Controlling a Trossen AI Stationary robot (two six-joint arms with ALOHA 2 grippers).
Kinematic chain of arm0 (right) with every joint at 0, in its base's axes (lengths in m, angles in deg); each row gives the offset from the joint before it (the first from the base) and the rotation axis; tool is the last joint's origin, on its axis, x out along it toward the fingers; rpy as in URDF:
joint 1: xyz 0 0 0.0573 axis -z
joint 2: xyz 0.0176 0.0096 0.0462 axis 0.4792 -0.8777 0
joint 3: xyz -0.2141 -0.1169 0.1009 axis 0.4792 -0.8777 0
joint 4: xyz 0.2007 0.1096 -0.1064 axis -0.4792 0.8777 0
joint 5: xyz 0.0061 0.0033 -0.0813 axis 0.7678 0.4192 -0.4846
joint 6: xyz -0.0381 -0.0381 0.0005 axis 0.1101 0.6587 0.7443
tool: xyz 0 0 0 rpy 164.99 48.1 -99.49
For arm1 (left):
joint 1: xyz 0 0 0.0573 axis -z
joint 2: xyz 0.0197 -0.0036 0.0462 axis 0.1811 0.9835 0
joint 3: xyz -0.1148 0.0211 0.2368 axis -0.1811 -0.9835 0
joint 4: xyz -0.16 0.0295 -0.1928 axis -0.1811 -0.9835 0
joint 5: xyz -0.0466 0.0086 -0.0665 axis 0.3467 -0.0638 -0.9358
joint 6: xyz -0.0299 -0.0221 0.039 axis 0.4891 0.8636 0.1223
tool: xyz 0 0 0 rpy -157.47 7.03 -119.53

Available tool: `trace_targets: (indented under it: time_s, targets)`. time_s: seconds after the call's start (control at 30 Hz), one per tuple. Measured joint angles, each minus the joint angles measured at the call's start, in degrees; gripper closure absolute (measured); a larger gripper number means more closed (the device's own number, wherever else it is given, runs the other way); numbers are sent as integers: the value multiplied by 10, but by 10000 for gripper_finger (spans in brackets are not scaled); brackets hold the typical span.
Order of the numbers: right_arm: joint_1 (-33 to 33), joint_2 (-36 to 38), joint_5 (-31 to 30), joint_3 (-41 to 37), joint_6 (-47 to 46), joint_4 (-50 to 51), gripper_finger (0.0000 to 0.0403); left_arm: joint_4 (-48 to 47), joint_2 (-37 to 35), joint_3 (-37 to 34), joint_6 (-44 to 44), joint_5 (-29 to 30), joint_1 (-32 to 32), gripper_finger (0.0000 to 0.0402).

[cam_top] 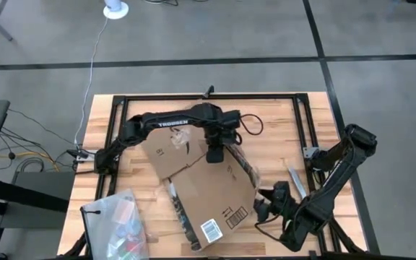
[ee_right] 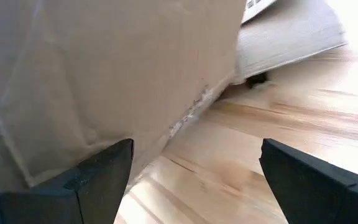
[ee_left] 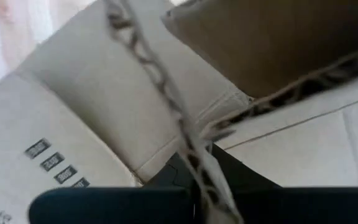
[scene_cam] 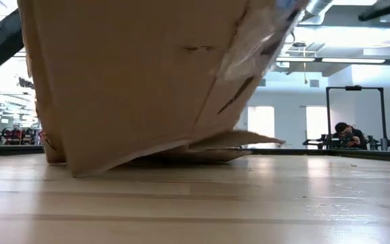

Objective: Unpack boxes
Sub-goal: Break down the box until it is fully flat

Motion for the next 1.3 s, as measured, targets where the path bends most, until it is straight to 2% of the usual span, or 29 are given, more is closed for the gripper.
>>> trace_targets:
  time_s: [0.23,0.43,0.53,0.7,0.87,1.0,1.1,1.23,1.3]
  targets:
    - [-22,2,44,0,-49,93,70,-3,24,-2,-16,15,11,380]
    - [-40,6,56,1,-91,173,70,-29,44,-4,-38,29,35,312]
    - [-50,7,76,1,-98,207,70,-65,45,0,-20,73,50,277]
    - [-54,14,99,5,-70,248,70,-147,41,59,4,119,63,241]
    - [-46,29,97,6,-9,251,70,-157,3,58,42,120,72,231]
    - [-32,30,97,6,80,220,70,-123,-18,61,47,124,71,233]
    - [-20,30,94,21,157,190,70,-137,-31,61,67,128,70,237]
    - [-13,32,40,59,255,163,70,-155,-62,61,109,137,72,241]
    - [1,33,43,63,315,134,70,-153,-77,61,122,140,72,242]
